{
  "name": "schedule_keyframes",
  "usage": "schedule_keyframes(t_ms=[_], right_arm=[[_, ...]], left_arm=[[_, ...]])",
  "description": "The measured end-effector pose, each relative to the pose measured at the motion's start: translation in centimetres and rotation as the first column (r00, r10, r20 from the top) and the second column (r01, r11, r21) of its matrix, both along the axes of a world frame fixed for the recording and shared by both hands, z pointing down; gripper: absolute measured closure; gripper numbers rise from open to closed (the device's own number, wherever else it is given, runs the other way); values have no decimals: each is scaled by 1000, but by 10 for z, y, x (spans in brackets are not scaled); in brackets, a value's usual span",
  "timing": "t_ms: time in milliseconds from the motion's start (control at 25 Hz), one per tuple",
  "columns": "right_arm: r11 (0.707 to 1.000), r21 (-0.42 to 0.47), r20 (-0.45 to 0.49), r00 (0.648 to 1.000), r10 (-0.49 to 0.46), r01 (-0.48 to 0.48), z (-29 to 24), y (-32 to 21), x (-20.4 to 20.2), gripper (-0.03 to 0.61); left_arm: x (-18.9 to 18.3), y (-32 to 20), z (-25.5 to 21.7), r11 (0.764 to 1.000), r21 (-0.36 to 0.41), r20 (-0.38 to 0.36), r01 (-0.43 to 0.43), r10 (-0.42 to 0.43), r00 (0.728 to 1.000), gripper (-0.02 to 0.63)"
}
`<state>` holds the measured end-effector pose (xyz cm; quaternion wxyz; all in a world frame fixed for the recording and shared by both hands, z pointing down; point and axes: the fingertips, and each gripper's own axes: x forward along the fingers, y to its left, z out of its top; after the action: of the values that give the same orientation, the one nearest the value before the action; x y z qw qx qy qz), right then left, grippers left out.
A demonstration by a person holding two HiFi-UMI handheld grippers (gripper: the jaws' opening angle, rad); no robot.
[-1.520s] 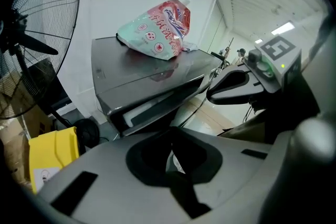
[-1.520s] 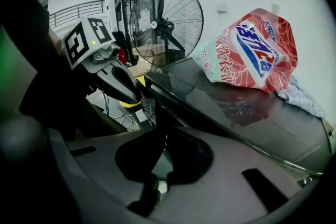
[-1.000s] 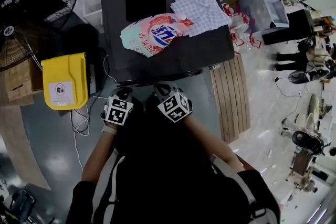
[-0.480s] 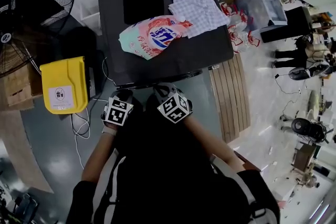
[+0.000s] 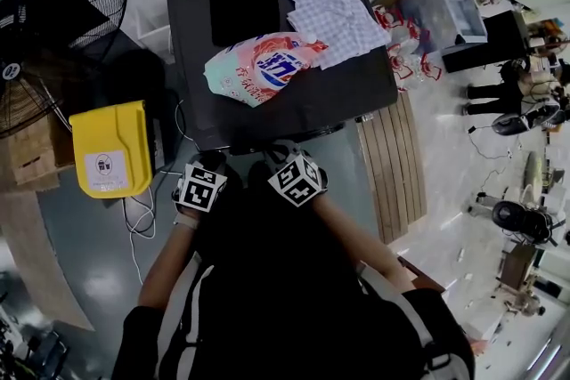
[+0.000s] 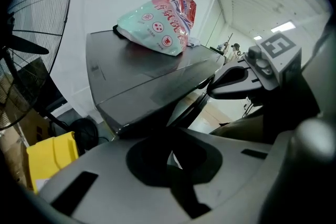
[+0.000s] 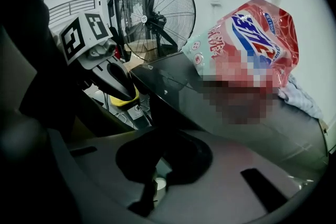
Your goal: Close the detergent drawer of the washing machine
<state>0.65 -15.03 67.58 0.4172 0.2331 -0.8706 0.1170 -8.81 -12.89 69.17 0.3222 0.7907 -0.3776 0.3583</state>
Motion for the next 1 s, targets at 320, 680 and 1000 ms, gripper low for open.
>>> schedule_keyframes(t_ms=[320, 680, 1000], right_arm=[[999, -9, 43, 998, 51, -51, -5, -2, -2, 563], [982, -73, 159, 970, 183, -173, -45, -7, 10, 563], [967, -55, 281, 925, 256, -250, -107, -18, 21, 563]], left_arm=[[-3, -1, -4, 1000, 26, -1, 7, -7, 1000, 603], [11, -4, -38, 998, 59, -67, -27, 31, 997, 603], [12, -35, -112, 979, 197, -204, 49, -8, 979, 603]])
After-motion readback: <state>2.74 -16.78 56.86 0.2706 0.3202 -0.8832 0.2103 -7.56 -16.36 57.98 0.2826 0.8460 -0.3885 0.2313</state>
